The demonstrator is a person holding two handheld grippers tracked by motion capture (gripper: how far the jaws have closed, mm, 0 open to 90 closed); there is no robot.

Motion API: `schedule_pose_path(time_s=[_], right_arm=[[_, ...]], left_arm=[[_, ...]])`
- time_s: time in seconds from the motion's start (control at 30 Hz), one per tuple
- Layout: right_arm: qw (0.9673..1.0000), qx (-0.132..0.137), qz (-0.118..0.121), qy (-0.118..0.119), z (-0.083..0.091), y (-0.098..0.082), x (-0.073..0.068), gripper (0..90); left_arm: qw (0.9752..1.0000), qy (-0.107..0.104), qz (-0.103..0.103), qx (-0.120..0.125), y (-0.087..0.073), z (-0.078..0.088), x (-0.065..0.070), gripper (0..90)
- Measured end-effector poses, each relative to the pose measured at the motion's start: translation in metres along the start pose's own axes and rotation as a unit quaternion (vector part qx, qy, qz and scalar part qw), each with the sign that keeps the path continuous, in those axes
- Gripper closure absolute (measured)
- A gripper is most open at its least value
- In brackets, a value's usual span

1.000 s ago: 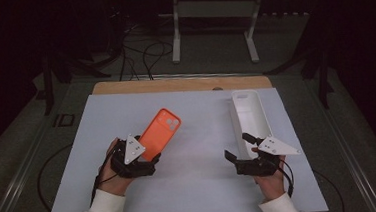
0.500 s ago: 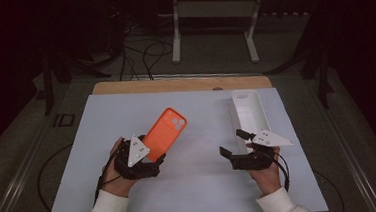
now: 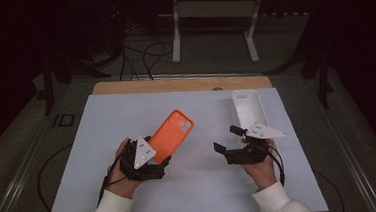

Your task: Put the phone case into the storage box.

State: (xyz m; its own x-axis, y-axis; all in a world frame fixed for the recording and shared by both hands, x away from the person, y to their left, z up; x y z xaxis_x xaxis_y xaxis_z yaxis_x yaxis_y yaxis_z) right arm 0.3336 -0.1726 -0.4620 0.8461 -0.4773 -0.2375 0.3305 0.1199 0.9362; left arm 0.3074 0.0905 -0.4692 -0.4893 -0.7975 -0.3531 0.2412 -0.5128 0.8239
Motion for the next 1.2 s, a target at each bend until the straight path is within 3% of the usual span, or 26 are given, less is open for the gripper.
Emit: schedule_pose_path(time_s=[0.93, 1.2], right_arm=[[0.9982, -0.013, -0.025, 0.053, -0.039, 0.014, -0.013, 8.8], [0.9967, -0.012, -0.038, 0.07, -0.048, 0.015, -0.018, 8.8]], left_arm=[[0.9993, -0.023, -0.026, 0.012, 0.008, -0.003, 0.026, 16.3], [0.9991, -0.029, -0.024, 0.02, 0.012, -0.001, 0.031, 16.3]])
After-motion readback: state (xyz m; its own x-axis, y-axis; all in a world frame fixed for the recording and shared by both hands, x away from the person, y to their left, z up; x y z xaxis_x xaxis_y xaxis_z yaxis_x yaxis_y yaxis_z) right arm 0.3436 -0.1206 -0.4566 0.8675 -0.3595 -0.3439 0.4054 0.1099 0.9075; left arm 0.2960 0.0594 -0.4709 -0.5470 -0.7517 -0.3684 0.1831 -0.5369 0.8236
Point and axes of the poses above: each handheld gripper's, and its own axes: z roughly backward along the jaws, y roughly out of its top, x roughly to its right, the point moved 6 cm from there along -z, roughly forward along the jaws, and after that the axes turned 15 degrees about y, right-handed, at the moved point
